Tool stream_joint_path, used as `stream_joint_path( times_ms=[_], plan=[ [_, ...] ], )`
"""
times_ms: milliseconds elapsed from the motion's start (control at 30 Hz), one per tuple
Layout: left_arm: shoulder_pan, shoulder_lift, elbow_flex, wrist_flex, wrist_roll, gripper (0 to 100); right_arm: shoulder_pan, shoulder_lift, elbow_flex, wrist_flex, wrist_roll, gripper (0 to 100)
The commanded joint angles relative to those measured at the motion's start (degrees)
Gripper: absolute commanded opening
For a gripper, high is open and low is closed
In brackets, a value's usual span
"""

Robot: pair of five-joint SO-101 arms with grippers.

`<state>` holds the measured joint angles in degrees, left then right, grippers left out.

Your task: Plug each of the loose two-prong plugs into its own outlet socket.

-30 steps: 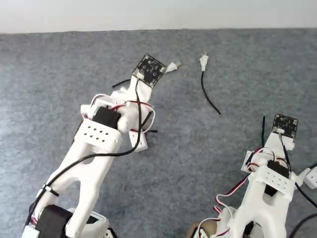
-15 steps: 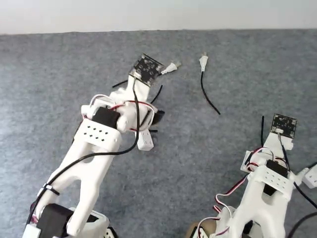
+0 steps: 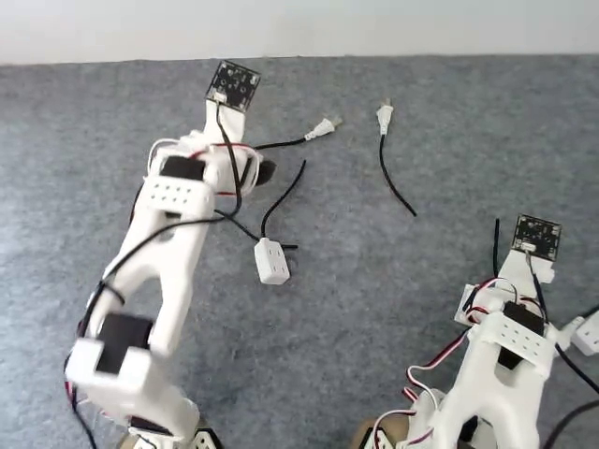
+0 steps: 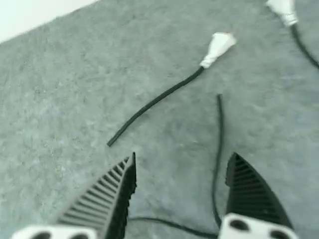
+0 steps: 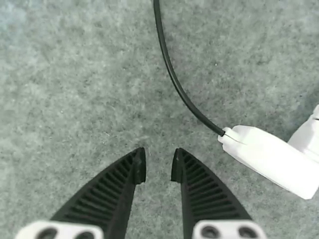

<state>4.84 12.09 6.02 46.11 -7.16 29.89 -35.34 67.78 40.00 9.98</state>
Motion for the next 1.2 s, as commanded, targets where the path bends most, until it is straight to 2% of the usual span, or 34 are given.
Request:
stream_joint_path(
  times_ms=[0, 133, 300, 367, 633, 933, 1167],
  plan=[
    [-1.76, 8.88, -11.47, 0.18, -5.98, 28, -0.57, -1.10, -0.26, -1.27, 0.62, 9.0],
    [-3.16, 18.99, -23.16, 4.40, -13.98, 28, -0.57, -1.10, -0.26, -1.27, 0.62, 9.0],
    [-5.01, 29.10, -36.70, 12.22, -29.80, 27, -0.57, -1.10, -0.26, -1.19, 0.70, 9.0],
    [-5.54, 32.18, -40.75, 14.24, -32.53, 27, -0.57, -1.10, -0.26, -1.19, 0.70, 9.0],
    [-6.77, 38.42, -51.91, 20.84, -36.75, 20, -0.57, -1.10, -0.26, -1.01, 0.70, 9.0],
    [-11.69, 38.42, -61.85, 30.86, -36.66, 20, -0.66, -1.10, 0.26, -1.27, 2.29, 9.0],
    [-11.96, 38.51, -57.89, 25.49, -36.75, 20, -0.66, -1.10, 0.26, -1.10, 2.29, 9.0]
  ],
)
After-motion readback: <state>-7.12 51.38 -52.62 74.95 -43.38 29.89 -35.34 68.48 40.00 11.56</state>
